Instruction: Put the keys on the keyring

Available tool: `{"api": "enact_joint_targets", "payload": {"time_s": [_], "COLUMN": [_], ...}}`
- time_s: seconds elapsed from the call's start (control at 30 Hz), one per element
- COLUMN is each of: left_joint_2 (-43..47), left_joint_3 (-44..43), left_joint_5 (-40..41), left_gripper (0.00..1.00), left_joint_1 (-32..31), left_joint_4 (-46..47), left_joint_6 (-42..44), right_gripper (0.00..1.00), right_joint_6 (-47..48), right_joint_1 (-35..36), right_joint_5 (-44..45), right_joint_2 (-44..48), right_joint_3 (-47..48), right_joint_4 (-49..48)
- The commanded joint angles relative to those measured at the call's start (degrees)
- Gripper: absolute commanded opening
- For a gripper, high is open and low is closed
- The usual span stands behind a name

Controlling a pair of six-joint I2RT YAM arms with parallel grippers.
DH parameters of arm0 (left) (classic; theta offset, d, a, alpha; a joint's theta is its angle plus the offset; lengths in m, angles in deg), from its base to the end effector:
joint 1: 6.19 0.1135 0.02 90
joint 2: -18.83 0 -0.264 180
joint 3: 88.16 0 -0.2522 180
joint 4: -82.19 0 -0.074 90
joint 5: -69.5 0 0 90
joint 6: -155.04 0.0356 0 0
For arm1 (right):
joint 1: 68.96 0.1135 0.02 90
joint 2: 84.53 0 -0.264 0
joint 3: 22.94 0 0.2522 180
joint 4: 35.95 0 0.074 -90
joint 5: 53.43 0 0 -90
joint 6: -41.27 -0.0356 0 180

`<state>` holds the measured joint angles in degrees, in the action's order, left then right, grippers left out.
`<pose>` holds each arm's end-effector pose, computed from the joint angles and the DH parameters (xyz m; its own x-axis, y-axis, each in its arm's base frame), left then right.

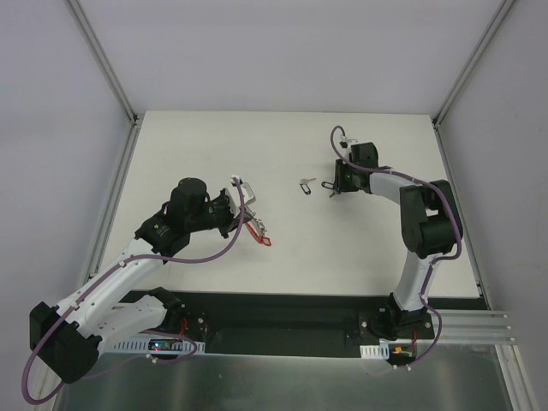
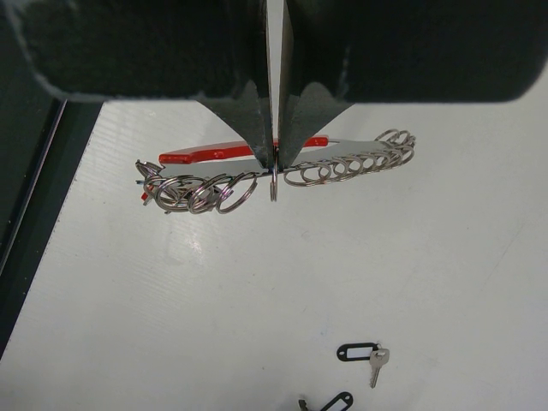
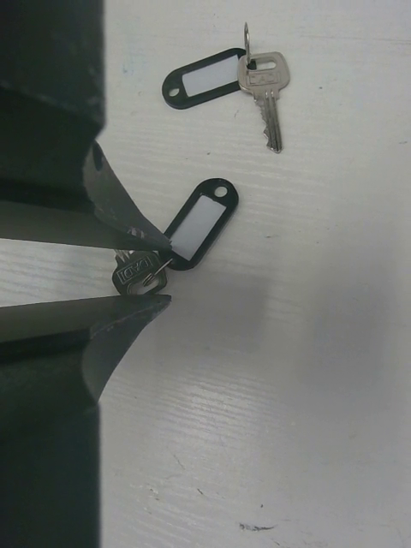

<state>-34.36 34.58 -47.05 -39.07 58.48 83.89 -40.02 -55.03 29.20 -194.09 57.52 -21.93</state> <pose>0.1703 -0.1290 0.3072 0.0040 0.3416 -0.9399 0.8854 0.4357 0.1621 0.3954 0.1028 0.1649 -0.6059 -0.3050 -0.7348 -0.4263 0.9043 -0.0239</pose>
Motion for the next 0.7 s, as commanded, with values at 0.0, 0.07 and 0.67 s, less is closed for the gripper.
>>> {"api": "enact_joint_targets", "payload": {"time_s": [0.0,0.07,0.67], "left_joint_2": [0.54,0.46,0.72], "left_joint_3": [-0.35,-0.44,-0.44], "left_joint_5": [-1.76,-1.84,-2.28], "left_gripper": [0.00,0.00,0.00], "left_joint_1": [0.45,0.45,0.45], "left_joint_4": [1.78,1.78,1.87], "left_joint_6": [-0.13,-0.22,-0.31], "right_gripper": [0.31,0.31,0.26], "right_joint_6": [-0.80,-0.71,-1.24], "right_joint_1": [-0.31,-0.31,-0.31], "right_joint_5": [-0.97,-0.97,-0.18], "right_joint_2": [3.21,3.91,5.23], "right_joint_3": [-1.65,-2.01,-4.11], "right_joint_4": [0.01,-1.47,-2.36]}}
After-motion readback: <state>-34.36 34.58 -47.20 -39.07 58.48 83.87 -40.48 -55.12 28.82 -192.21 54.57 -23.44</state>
